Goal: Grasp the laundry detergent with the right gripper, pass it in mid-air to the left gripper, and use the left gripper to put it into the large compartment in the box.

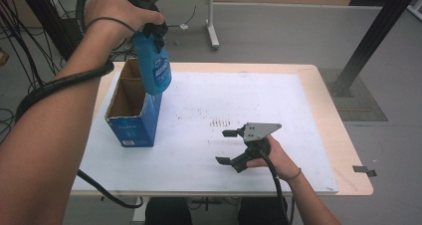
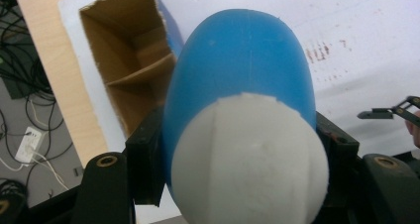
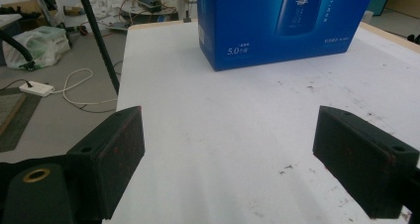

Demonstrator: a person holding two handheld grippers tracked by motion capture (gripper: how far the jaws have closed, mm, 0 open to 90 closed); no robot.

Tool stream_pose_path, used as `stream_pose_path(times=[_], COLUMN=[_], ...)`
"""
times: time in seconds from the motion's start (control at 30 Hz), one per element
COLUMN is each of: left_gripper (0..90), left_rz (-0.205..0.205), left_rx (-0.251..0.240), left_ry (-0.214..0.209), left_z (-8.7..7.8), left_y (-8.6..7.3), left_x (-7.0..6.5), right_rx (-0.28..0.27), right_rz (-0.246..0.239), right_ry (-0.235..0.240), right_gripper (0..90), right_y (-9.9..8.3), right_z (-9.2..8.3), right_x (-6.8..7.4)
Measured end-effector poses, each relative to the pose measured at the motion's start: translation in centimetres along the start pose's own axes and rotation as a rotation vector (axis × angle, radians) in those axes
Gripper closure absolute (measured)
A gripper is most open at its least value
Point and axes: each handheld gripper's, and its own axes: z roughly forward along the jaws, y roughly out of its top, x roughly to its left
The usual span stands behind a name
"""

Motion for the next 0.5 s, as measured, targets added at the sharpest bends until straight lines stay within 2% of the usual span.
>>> stream_pose_path(times=[0.23,0.5], left_gripper=[37.3,37.4], left_rz=[-0.075,-0.18], left_rx=[0.009,0.009], left_ry=[0.011,0.021], left_z=[0.1,0.0], left_y=[0.0,-0.1], left_x=[2.1,4.4], right_rx=[0.002,-0.001], right_rz=[-0.004,-0.004], right_ry=[-0.001,-0.004], right_gripper=[12.9,12.8], right_y=[0.1,0.2], right_z=[0.1,0.2], right_x=[0.1,0.1])
